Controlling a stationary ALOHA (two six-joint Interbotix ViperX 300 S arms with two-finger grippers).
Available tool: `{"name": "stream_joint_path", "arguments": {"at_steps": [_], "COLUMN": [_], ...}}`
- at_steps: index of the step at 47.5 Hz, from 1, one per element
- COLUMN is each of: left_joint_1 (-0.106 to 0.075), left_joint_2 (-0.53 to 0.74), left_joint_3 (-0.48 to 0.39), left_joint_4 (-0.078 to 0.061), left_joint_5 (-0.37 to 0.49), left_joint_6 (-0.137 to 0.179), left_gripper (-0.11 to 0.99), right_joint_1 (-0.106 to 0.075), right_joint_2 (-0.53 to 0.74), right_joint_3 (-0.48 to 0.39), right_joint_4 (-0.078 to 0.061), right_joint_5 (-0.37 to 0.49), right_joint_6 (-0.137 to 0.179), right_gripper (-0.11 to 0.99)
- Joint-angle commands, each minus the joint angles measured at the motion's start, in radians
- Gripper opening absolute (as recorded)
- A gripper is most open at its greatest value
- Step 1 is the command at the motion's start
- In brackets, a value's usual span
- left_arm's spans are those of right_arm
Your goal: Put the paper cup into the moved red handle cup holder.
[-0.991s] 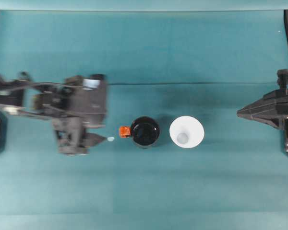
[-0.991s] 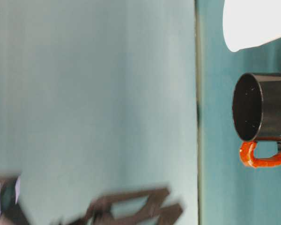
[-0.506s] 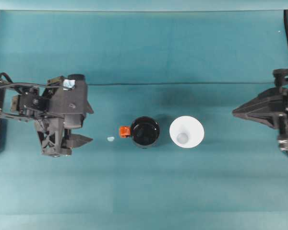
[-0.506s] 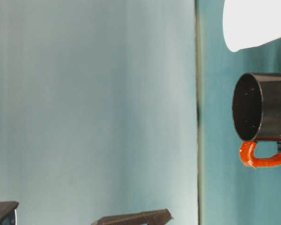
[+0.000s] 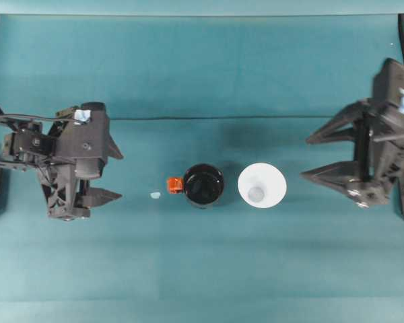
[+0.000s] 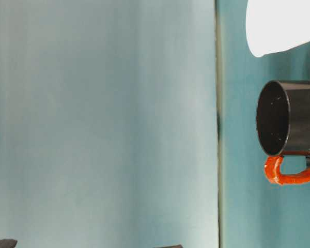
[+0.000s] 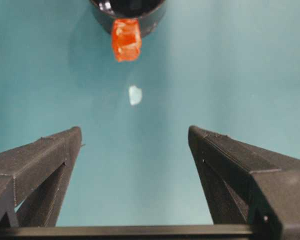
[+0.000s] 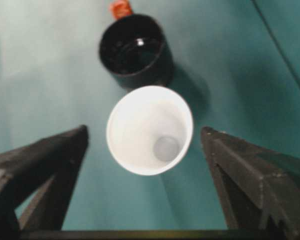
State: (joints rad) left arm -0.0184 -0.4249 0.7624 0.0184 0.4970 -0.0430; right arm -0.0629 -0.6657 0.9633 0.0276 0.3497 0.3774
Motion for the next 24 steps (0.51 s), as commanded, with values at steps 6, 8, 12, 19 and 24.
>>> {"name": "stream_joint_path", "arguments": {"at_steps": [6, 8, 12, 19, 24], "left_joint_1": [-0.002, -0.002, -0.002, -0.002, -0.002], "left_joint_2": [-0.021, -0.023, -0.025, -0.028, -0.029], "left_joint_3": [-0.003, -0.002, 0.0, 0.003, 0.006], "left_joint_4": [0.003, 0.002, 0.002, 0.002, 0.002], "left_joint_5": [-0.003, -0.003, -0.003, -0.003, -0.003], "left_joint_6": [-0.002, -0.002, -0.002, -0.002, -0.002], "left_gripper": [0.96, 0.96, 0.96, 0.96, 0.96], "right_joint_1": [-0.048, -0.055, -0.057, -0.057, -0.057], "right_joint_2": [0.202, 0.242, 0.301, 0.376, 0.423], "right_joint_3": [-0.112, -0.146, -0.199, -0.27, -0.316], "right_joint_4": [0.0, 0.0, -0.008, -0.018, -0.012], "right_joint_5": [0.121, 0.172, 0.236, 0.302, 0.345], "right_joint_6": [0.084, 0.089, 0.084, 0.071, 0.061], "right_gripper": [0.93, 0.93, 0.93, 0.93, 0.93]}}
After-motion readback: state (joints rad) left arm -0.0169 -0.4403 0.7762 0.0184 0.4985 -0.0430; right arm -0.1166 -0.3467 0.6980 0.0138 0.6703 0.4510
